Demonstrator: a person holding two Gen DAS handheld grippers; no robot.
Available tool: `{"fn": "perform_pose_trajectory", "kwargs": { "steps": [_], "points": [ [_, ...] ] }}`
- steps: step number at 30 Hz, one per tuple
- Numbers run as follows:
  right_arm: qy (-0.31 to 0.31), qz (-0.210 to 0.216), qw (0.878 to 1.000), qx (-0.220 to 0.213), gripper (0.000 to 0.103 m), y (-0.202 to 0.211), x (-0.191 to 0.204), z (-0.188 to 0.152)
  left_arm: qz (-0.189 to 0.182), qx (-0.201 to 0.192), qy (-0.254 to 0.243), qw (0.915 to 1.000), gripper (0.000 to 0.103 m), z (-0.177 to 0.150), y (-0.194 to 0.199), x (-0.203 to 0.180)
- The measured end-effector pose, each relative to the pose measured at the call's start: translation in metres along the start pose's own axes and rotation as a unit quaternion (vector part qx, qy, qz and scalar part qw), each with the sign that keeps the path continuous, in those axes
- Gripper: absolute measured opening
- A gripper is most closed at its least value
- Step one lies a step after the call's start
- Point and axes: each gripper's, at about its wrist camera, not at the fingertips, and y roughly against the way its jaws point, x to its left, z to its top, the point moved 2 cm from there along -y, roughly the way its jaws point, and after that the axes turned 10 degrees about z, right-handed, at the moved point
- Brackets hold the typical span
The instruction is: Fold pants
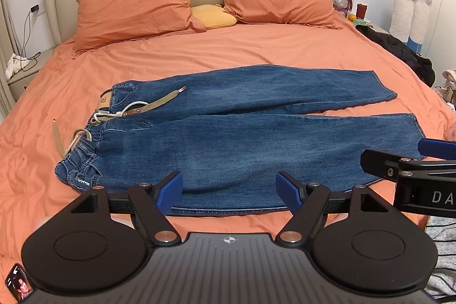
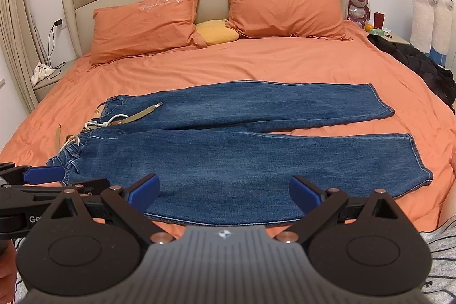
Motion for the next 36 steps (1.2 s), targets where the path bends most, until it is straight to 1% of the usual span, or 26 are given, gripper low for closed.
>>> {"fn": "perform_pose_trajectory", "kwargs": {
  "steps": [23,36],
  "points": [
    [0.000,0.005,1.000,-0.016,0.094,0.013,0.001,-0.003,0.002,-0.014,0.003,0.9999,0.087,-0.002,0.017,0.002],
    [0.007,0.007,1.000,-0.021,0.094,0.018,0.003,-0.005,0.003,-0.017,0.005,0.9998,0.087,-0.004,0.019,0.003]
  ]
}}
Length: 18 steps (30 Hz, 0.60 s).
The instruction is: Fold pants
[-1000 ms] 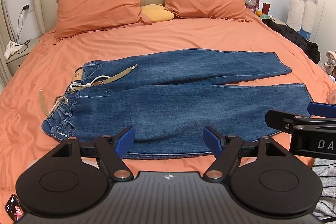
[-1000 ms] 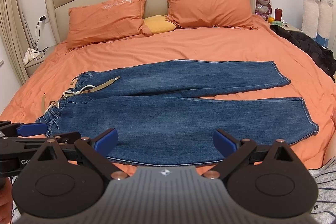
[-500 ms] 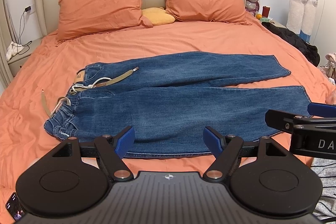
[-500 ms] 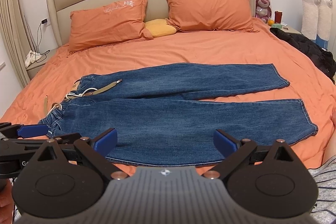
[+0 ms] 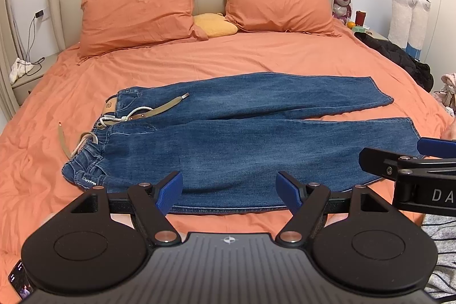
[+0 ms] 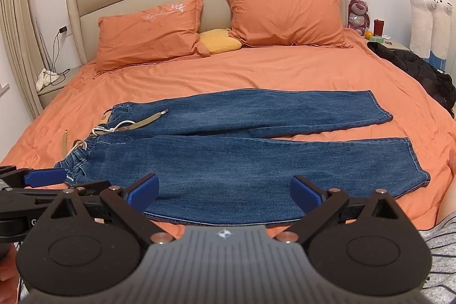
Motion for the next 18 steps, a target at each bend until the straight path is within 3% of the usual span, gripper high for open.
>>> {"fn": "perform_pose_trajectory", "kwargs": {
  "steps": [18],
  "points": [
    [0.011,0.003,1.000,-0.007,0.095,0.0068,0.0049,0.0011,0.000,-0.006,0.001,1.0000,0.087,-0.0008,0.0051,0.0015]
  ]
}}
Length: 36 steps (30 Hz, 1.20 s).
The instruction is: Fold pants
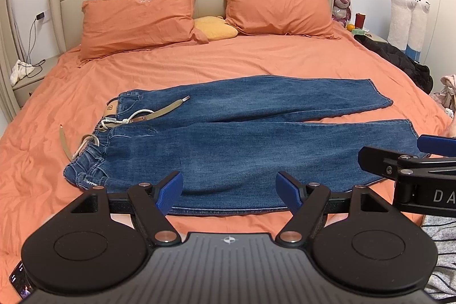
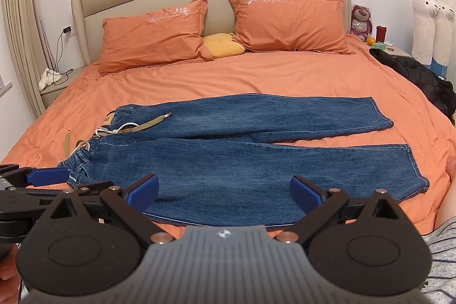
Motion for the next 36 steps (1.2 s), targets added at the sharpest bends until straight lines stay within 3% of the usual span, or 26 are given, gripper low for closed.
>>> {"fn": "perform_pose_trajectory", "kwargs": {
  "steps": [36],
  "points": [
    [-0.002,0.000,1.000,0.005,0.095,-0.0029,0.0031,0.0008,-0.001,0.010,-0.001,0.9999,0.087,-0.0053,-0.0049,0.0035]
  ]
}}
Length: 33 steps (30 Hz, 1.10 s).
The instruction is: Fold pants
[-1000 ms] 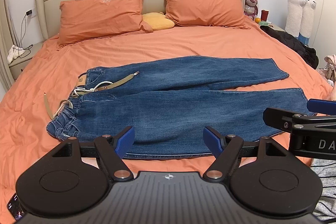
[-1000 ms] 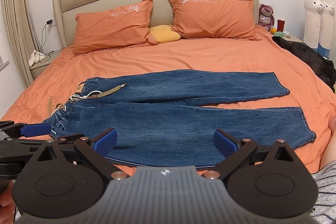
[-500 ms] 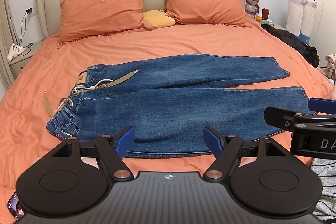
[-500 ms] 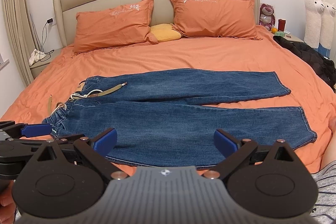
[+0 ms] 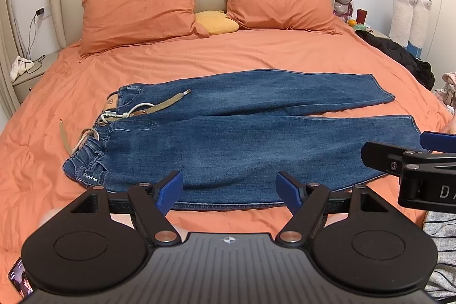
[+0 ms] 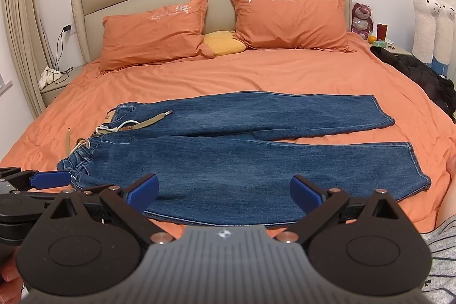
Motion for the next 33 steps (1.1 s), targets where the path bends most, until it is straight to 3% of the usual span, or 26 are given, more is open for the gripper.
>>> {"fn": "perform_pose_trajectory", "kwargs": {
  "steps": [6,9,13,15,19,23,26,29,33],
  "points": [
    [0.004,0.000,1.000,0.001,0.095,-0.001,-0.001,-0.001,-0.001,-0.005,-0.015,0.9999,0.087,0.002,-0.002,0.001],
    [0.010,-0.001,1.000,0.010,0.095,-0.007,-0.012,-0.001,0.010,-0.019,-0.059,0.9980,0.086,0.011,-0.012,0.009],
    [0.017,-0.013,1.000,0.002,0.094,-0.016,-0.046,0.000,0.046,-0.048,-0.132,0.9890,0.080,0.026,-0.028,0.025],
    [0.024,-0.025,0.999,0.001,0.092,-0.023,-0.066,0.001,0.027,-0.037,-0.150,0.9876,0.077,0.033,-0.041,0.038],
    [0.042,-0.045,0.998,0.017,0.075,-0.040,-0.107,0.003,-0.003,-0.010,-0.193,0.9812,0.072,0.042,-0.069,0.060],
    [0.073,-0.048,0.996,0.031,0.068,-0.058,-0.148,0.002,-0.025,0.025,-0.284,0.9582,0.067,0.043,-0.102,0.076],
    [0.077,-0.056,0.994,0.043,0.062,-0.072,-0.175,0.003,-0.043,0.071,-0.349,0.9333,0.067,0.036,-0.132,0.088],
    [0.093,-0.063,0.992,0.062,0.056,-0.085,-0.198,0.004,-0.053,0.137,-0.405,0.9027,0.067,0.022,-0.167,0.094],
    [0.132,-0.076,0.983,0.101,0.054,-0.103,-0.219,0.001,-0.062,0.217,-0.467,0.8553,0.067,-0.008,-0.206,0.092]
  ]
}}
